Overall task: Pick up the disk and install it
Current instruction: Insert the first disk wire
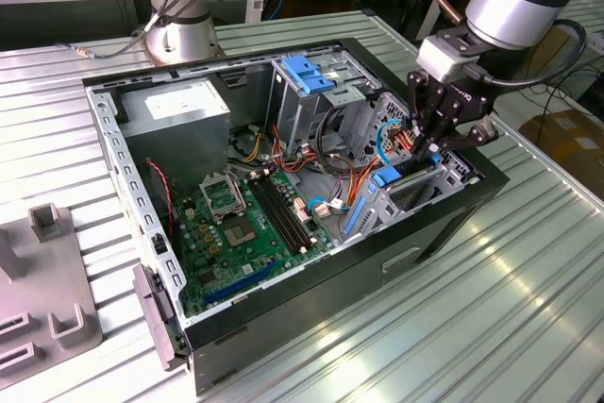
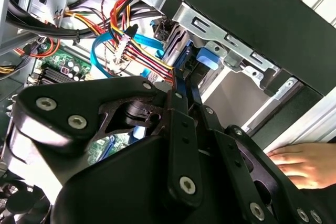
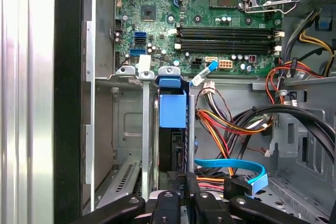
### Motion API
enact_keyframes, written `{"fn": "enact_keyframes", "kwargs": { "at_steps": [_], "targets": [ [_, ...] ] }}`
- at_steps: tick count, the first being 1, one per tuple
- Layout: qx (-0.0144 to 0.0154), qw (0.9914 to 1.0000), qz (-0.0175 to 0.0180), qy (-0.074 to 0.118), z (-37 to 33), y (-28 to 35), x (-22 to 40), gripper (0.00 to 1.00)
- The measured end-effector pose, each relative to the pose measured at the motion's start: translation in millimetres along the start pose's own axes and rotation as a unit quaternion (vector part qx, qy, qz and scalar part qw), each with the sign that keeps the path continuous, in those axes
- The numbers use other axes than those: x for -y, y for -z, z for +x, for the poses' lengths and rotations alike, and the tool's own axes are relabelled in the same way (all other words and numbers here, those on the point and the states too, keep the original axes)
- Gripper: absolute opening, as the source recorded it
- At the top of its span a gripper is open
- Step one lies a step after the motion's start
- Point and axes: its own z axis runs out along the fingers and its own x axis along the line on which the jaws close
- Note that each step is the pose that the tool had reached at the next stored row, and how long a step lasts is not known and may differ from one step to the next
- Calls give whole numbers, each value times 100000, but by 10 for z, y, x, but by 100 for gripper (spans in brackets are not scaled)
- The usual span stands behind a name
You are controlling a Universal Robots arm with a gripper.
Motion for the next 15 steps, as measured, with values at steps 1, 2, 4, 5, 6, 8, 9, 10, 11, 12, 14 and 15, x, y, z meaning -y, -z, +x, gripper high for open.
{"fn": "enact_keyframes", "kwargs": {
  "at_steps": [1, 2, 4, 5, 6, 8, 9, 10, 11, 12, 14, 15],
  "targets": [
    [72, 100000, 1, -1, 0, -5, 0, 16],
    [169, 100000, 1, -2, 0, -13, 0, 16],
    [446, 99999, 4, -9, 2, -43, -1, 16],
    [455, 99999, 5, -8, 2, -44, -1, 16],
    [468, 99999, 5, -9, 2, -46, -1, 16],
    [465, 99999, 4, -9, 2, -46, -1, 16],
    [501, 99999, 11, -6, 2, -49, -1, 17],
    [508, 99999, 9, -5, 2, -46, -1, 17],
    [504, 99999, 7, -5, 2, -39, 0, 24],
    [469, 99999, 5, -6, 2, -24, 0, 24],
    [480, 99999, 5, -7, 2, 9, 0, 24],
    [470, 99999, 4, -8, 1, 26, 0, 24]
  ]
}}
